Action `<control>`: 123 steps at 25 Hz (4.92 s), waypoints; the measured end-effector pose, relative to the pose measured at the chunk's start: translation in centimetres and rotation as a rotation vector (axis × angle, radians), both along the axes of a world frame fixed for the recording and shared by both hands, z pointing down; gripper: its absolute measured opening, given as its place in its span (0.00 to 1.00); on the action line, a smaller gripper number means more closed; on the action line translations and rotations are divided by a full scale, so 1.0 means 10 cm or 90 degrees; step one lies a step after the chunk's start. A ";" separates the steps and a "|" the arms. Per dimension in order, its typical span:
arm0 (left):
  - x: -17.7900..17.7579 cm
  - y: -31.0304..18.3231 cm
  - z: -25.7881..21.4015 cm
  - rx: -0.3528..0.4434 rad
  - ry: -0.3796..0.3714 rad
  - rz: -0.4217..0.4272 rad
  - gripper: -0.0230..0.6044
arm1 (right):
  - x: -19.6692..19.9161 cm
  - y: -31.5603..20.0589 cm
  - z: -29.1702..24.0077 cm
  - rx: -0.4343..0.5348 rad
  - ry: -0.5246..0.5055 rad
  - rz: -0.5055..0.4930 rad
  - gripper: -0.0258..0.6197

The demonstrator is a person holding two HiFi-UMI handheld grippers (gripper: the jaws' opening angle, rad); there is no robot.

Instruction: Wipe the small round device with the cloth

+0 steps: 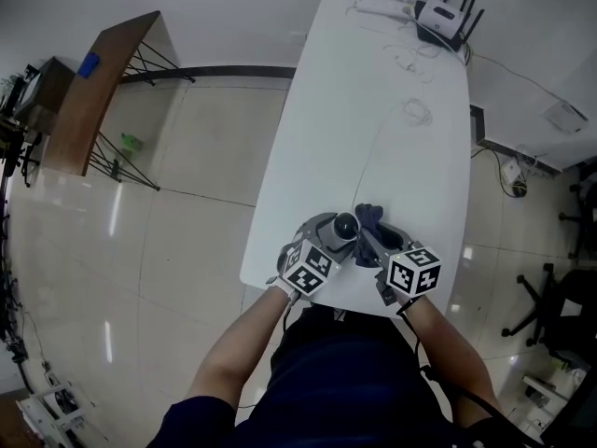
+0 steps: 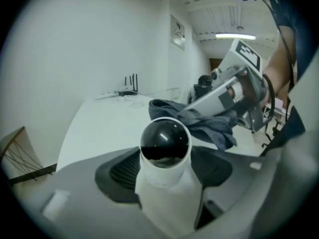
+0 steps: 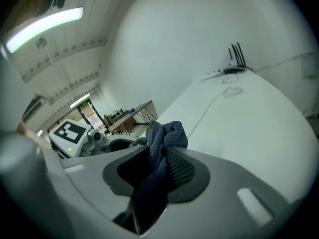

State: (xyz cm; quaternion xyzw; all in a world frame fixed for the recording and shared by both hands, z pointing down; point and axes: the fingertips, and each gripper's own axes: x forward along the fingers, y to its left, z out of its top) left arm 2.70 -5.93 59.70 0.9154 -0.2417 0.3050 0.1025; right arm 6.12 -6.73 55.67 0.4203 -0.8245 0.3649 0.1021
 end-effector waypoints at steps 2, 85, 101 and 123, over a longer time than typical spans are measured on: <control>0.01 -0.01 0.00 0.003 0.003 -0.023 0.54 | 0.04 -0.01 0.03 -0.043 -0.081 0.032 0.22; -0.13 0.10 0.14 0.018 -0.067 0.027 0.47 | -0.35 0.13 -0.34 0.033 0.174 -0.356 0.21; -0.12 0.13 0.12 -0.010 -0.051 0.010 0.47 | 0.03 0.00 0.49 -0.289 -0.154 -0.249 0.21; -0.14 0.14 0.03 0.003 -0.057 -0.014 0.47 | -0.27 0.00 -0.55 0.125 0.308 -0.478 0.22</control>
